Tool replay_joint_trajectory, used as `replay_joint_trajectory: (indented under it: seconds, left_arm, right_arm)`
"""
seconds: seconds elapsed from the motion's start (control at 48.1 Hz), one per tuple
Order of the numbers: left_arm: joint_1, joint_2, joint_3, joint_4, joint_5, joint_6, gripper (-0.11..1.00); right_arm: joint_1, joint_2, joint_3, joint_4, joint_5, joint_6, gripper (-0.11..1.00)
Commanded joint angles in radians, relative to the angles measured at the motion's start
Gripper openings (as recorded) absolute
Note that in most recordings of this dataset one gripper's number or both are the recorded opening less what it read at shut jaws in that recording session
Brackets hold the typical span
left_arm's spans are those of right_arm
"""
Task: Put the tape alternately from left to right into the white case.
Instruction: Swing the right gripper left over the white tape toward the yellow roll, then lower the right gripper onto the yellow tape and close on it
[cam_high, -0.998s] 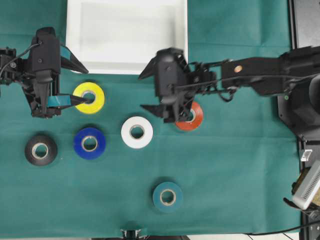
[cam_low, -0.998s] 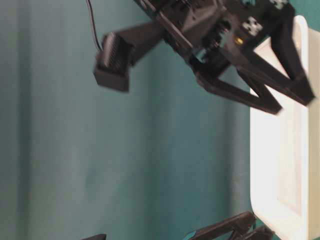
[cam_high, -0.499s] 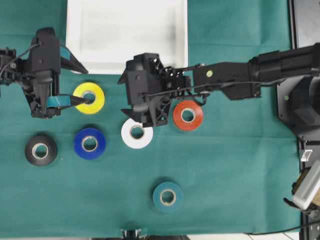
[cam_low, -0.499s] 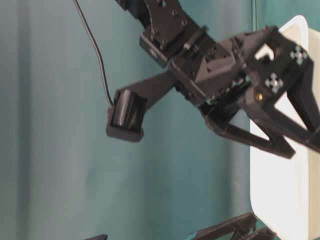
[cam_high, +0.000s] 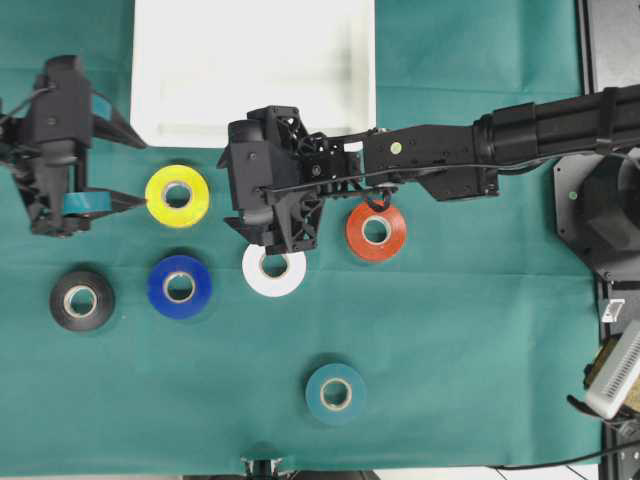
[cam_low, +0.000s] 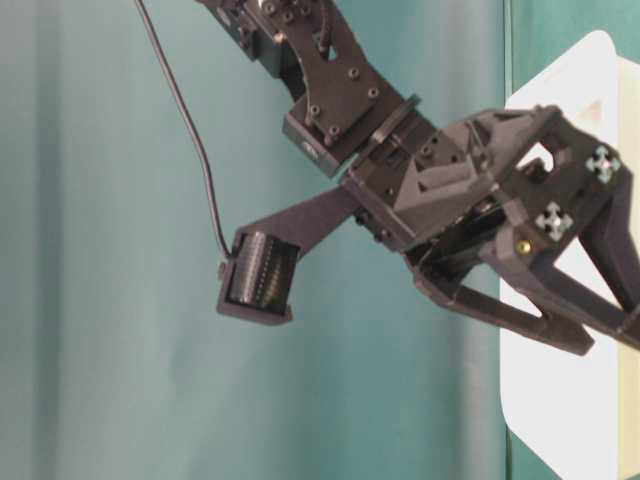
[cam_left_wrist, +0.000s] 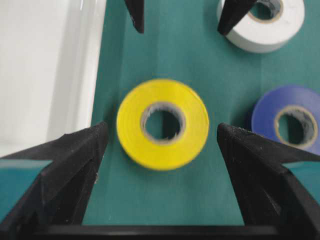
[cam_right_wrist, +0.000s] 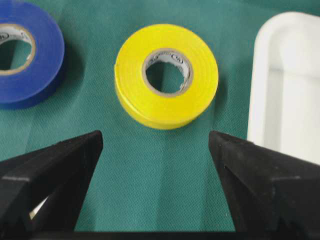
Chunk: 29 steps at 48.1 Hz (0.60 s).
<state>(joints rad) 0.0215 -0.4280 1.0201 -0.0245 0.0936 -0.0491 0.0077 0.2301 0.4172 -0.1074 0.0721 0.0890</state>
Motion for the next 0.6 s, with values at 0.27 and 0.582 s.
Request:
replay_joint_trajectory:
  seconds: [0.27, 0.582]
  left_arm:
    - [0.000, -0.190, 0.104, -0.003, 0.003, -0.015, 0.93]
    - [0.000, -0.265, 0.152, -0.003, 0.008, -0.014, 0.93]
  right_arm:
    - [0.002, 0.048, -0.107, -0.002, 0.037, 0.000, 0.79]
    - [0.003, 0.106, -0.184, -0.002, 0.077, 0.000, 0.79]
